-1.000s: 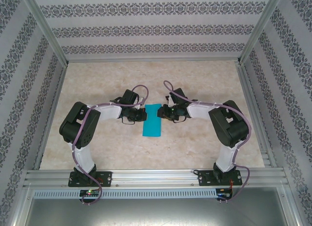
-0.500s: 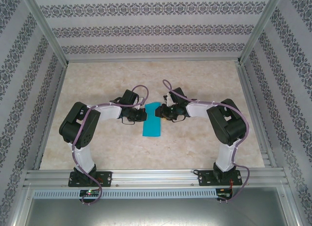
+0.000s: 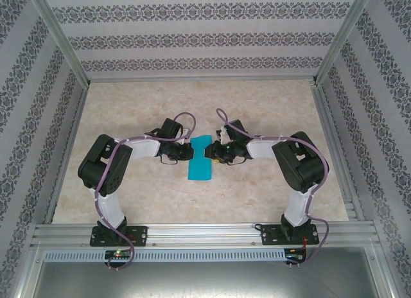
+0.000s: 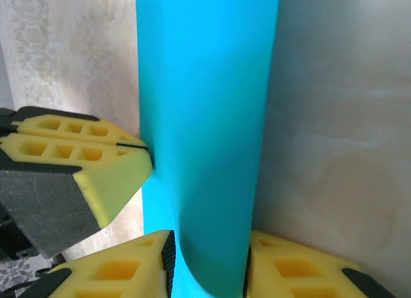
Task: Fold a paper plane with a square sheet of paper (pick it up from the middle)
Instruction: Pick up the square sheet of paper from the center of the table.
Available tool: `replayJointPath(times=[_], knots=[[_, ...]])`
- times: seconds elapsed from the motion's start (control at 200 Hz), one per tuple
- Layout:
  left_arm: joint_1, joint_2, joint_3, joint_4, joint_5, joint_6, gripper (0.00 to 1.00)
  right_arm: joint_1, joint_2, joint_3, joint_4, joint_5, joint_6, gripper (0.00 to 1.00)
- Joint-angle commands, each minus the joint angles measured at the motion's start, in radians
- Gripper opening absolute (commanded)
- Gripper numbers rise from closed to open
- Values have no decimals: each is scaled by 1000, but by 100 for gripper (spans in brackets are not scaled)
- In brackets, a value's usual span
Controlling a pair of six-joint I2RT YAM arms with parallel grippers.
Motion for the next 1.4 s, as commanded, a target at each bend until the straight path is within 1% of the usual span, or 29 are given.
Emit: replayJointPath(times=[0.0, 0.15, 0.3, 0.44, 0.48, 0.654, 0.834, 0.954, 1.029, 1.154, 1.394], knots=[[2, 44, -63, -181, -67, 13, 12, 14, -26, -37, 71, -33, 39, 31], [2, 25, -61, -182, -49, 9, 15, 10, -23, -60, 137, -49, 73, 24], [2, 2, -51, -192, -34, 4, 17, 9, -40, -59, 137, -51, 77, 20], [2, -43, -40, -201, -15, -7, 22, 9, -45, -57, 142, -57, 79, 11], [1, -64, -34, -211, -15, -9, 24, 9, -45, -57, 145, -58, 82, 9], [9, -164, 7, -286, -35, 2, 41, 8, -73, -54, 157, -70, 94, 4], [33, -256, 15, -324, -28, -10, 54, 7, -110, -48, 173, -82, 117, 3], [56, -340, -15, -298, 22, -64, 60, 0, -141, -47, 209, -87, 154, 2], [72, -393, -42, -271, 56, -111, 62, -7, -158, -48, 246, -93, 188, 2], [97, -471, -98, -187, 118, -207, 65, -17, -180, -45, 295, -100, 240, 0], [103, -542, -192, -51, 203, -357, 67, -37, -205, -60, 412, -103, 340, 0]])
